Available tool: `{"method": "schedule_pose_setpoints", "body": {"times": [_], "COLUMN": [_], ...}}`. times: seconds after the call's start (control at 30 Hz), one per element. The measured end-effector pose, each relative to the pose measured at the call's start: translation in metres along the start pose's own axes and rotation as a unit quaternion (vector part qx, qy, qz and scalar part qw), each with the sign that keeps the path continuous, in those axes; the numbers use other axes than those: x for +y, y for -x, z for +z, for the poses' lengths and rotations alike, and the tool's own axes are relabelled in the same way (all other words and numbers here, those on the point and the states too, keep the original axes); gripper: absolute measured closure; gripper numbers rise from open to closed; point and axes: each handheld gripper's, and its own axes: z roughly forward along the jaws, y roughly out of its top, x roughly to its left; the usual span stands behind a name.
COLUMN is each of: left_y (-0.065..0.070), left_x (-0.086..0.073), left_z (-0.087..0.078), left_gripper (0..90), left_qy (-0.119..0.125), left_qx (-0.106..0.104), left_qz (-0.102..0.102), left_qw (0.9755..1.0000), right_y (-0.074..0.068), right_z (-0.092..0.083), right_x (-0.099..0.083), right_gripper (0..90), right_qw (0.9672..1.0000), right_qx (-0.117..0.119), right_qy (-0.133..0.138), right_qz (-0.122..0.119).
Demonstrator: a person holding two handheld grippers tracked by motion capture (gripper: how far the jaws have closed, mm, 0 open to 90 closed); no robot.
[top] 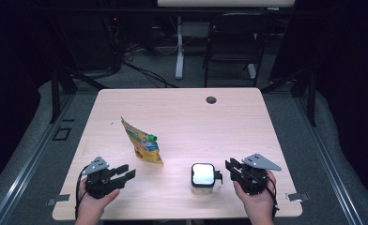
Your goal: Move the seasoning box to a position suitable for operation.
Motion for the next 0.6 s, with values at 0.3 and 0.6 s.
{"method": "schedule_pose_setpoints", "body": {"times": [0.3,0.6], "left_y": [0.035,0.055], "left_x": [0.016,0.019], "left_z": [0.03,0.053], "left_gripper": [64.6,68.0], "left_qy": [-0.016,-0.026], "left_qx": [-0.024,-0.04], "left_qz": [0.034,0.052], "left_qw": [0.999,0.9975], "right_y": [-0.012,-0.018], "right_z": [0.001,0.007], "right_x": [-0.007,-0.01], "right_gripper": [80.2,80.6], "right_qw": [0.9996,0.999], "right_qx": [0.019,0.023], "right_qy": [-0.021,-0.039], "right_qz": [0.001,0.002]}}
